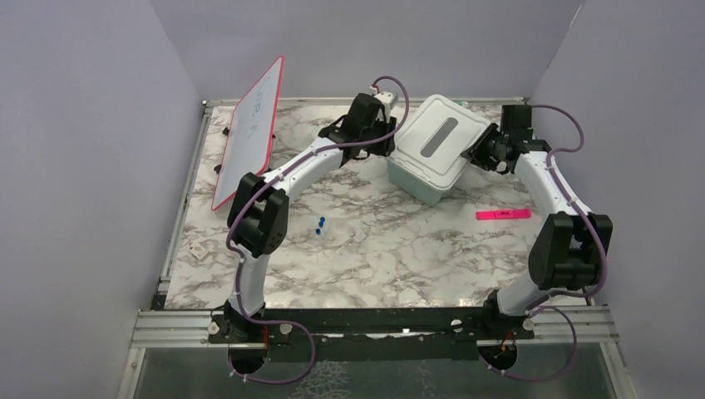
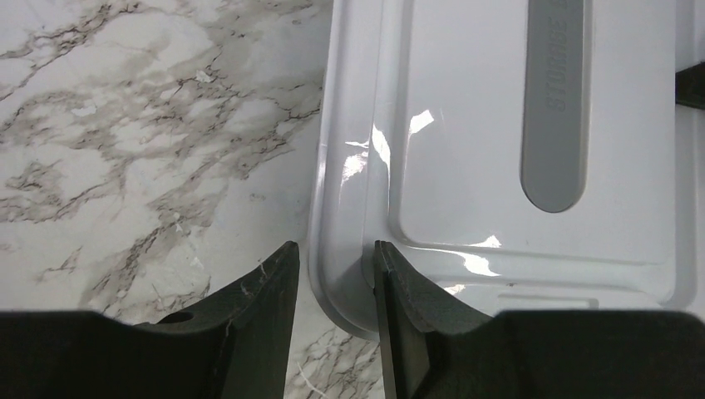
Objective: Organize the chemistry lab equipment
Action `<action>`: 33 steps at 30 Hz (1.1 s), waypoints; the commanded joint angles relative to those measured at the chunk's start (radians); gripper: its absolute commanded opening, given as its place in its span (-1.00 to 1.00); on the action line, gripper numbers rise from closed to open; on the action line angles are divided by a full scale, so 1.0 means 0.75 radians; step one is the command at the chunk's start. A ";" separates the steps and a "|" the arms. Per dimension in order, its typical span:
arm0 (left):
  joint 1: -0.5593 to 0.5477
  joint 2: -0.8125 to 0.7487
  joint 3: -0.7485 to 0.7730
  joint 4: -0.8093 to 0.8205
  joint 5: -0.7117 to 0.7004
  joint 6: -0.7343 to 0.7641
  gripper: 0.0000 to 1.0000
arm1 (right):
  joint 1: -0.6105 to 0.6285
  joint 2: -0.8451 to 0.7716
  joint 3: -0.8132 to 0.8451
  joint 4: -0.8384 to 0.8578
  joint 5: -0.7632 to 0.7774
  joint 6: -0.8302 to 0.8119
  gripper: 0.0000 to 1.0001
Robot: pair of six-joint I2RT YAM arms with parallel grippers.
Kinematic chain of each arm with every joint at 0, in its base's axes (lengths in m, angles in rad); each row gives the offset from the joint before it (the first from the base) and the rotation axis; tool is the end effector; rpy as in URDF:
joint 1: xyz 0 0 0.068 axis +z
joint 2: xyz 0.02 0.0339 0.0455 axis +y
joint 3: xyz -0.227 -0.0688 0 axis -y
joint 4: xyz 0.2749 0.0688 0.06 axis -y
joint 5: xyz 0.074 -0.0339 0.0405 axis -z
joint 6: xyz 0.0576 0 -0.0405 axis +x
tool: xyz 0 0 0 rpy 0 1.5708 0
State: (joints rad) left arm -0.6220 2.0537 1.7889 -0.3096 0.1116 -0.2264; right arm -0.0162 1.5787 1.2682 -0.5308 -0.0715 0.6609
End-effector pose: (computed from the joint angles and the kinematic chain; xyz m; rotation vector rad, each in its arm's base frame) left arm 0.4161 -0.3062 0.2292 0.4987 2.1477 -0.6056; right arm 0.3895 -0.0022 0.2156 0.7805 2.3171 0.3787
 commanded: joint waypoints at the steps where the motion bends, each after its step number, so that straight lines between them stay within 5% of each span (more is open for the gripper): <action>1: 0.003 -0.068 -0.107 -0.103 -0.071 0.038 -0.18 | 0.030 0.155 -0.080 0.030 -0.316 -0.219 -0.43; 10: 0.018 -0.182 -0.133 -0.104 -0.138 0.077 -0.03 | 0.030 0.245 0.091 -0.018 -0.285 -0.391 -0.47; 18: 0.023 -0.347 -0.040 -0.192 -0.324 -0.023 0.97 | 0.030 0.181 0.424 -0.210 -0.079 -0.392 0.03; 28: 0.026 -0.935 -0.472 -0.098 -0.321 -0.092 0.98 | 0.030 -0.231 0.243 -0.272 0.008 -0.334 0.10; 33: 0.028 -1.186 -0.530 -0.307 -0.369 -0.172 0.98 | 0.030 -0.538 0.102 -0.346 0.153 -0.313 0.11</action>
State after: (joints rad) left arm -0.6033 1.2678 1.4208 -0.4255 -0.1219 -0.2970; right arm 0.0010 1.3182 1.4055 -0.7082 -0.0772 0.4042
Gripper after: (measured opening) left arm 0.988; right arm 0.548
